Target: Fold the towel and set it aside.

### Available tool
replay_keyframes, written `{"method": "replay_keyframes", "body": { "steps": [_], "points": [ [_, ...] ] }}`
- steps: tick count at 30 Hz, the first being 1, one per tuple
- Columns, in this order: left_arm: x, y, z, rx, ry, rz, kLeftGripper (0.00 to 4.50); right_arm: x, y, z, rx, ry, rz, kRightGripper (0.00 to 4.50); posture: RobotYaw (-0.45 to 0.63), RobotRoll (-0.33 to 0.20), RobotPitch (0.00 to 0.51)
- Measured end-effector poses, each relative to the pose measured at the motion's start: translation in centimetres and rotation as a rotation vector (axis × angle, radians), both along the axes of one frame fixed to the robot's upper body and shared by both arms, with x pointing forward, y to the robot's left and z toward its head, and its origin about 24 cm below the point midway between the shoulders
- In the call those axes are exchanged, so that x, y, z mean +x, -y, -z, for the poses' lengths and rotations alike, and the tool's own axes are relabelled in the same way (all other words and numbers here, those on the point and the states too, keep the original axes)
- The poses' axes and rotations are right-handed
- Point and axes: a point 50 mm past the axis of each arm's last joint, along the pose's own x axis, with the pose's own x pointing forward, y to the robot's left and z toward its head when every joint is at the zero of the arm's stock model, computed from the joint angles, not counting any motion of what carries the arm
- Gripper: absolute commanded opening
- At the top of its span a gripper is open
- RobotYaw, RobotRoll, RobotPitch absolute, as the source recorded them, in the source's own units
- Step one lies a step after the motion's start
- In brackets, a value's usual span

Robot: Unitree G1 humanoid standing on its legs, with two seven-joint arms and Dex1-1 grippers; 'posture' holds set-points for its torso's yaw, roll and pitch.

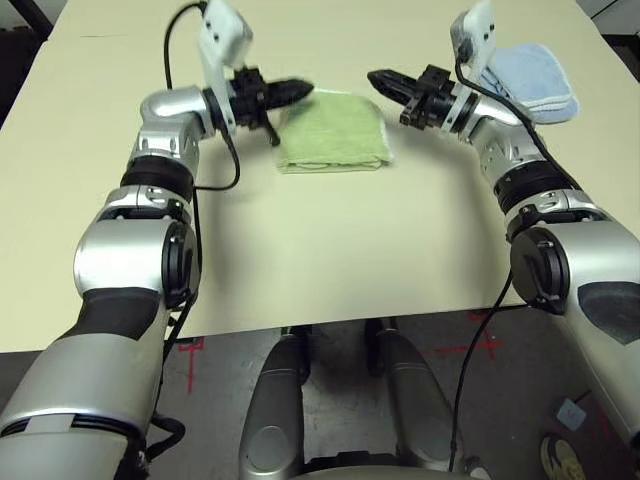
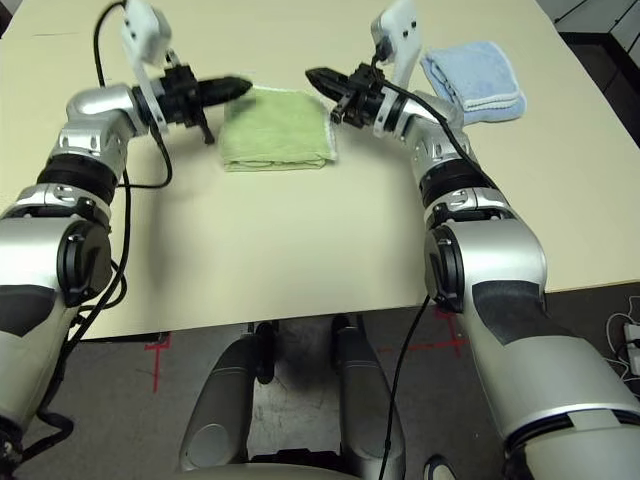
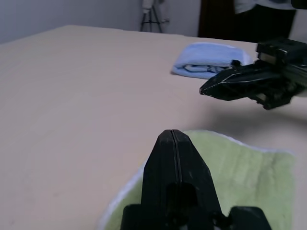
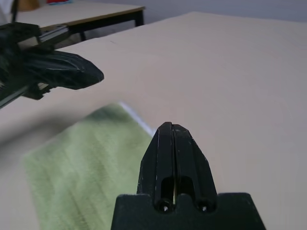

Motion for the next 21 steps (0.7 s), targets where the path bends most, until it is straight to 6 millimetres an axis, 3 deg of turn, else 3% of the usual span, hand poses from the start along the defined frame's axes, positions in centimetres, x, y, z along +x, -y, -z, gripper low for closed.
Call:
{"method": "replay_keyframes", "body": {
  "steps": [9,21],
  "points": [
    [0.1,-0.1,1.3,-0.005,-0.035,-0.013,0.03,0.1,-0.8,-0.2,0.011,0.002,0.026,0.00,0.00,0.000,0.437],
    [-0.2,-1.4,0.8,0.018,-0.026,-0.017,0.03,-0.2,-1.4,-0.5,-0.007,0.023,-0.050,0.00,0.02,0.000,0.459]
  ]
}}
